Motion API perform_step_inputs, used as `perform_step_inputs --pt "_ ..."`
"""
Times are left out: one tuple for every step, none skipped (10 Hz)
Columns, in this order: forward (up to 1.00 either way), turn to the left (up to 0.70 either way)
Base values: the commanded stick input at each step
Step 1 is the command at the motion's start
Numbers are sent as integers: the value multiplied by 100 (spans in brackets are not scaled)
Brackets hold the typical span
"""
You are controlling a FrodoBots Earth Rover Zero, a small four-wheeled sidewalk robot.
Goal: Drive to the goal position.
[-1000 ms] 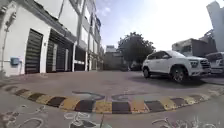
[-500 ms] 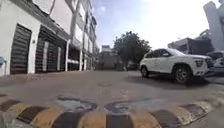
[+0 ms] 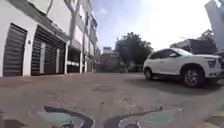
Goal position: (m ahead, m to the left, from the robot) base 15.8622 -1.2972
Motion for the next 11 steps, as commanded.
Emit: perform_step_inputs --pt "100 6" --pt "100 6" --pt "100 6" --pt "100 6" --pt "100 6" --pt "100 6" --pt "100 6" --pt "100 6" --pt "100 6" --pt "100 6" --pt "100 6"
